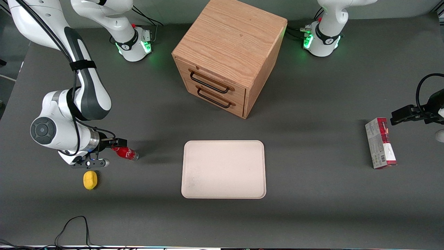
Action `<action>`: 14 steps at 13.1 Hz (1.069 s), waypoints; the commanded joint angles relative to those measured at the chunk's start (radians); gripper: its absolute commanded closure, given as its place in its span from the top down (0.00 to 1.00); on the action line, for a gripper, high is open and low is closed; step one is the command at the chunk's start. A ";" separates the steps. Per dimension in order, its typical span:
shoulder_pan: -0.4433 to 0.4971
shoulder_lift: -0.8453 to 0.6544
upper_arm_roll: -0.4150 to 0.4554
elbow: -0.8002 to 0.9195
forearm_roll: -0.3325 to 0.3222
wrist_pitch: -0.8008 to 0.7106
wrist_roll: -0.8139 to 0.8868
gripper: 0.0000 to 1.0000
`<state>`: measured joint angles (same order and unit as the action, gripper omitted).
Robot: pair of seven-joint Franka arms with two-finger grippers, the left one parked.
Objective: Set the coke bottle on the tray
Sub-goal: 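Lower the open right gripper around the bottle's cap end, then close the right gripper on the bottle cap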
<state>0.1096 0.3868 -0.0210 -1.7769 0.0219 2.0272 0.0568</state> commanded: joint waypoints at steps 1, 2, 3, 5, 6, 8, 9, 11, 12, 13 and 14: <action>-0.001 -0.016 -0.004 -0.024 0.004 0.024 -0.025 0.20; -0.001 -0.016 -0.004 -0.025 0.004 0.024 -0.025 0.00; -0.001 -0.016 -0.004 -0.027 0.004 0.024 -0.025 0.00; -0.002 -0.016 -0.004 -0.027 0.004 0.024 -0.025 0.00; -0.002 -0.017 -0.004 -0.027 0.004 0.022 -0.025 0.00; -0.002 -0.029 -0.007 -0.021 0.006 0.008 -0.025 0.00; -0.004 -0.041 -0.007 -0.015 0.004 -0.019 -0.025 0.00; -0.005 -0.065 -0.007 0.057 0.004 -0.135 -0.023 0.00; -0.007 -0.074 -0.007 0.124 0.004 -0.233 -0.022 0.00; -0.010 -0.074 -0.007 0.202 0.004 -0.328 -0.020 0.00; -0.010 -0.071 -0.007 0.294 0.010 -0.431 -0.014 0.00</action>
<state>0.1060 0.3332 -0.0280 -1.6356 0.0219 1.7664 0.0563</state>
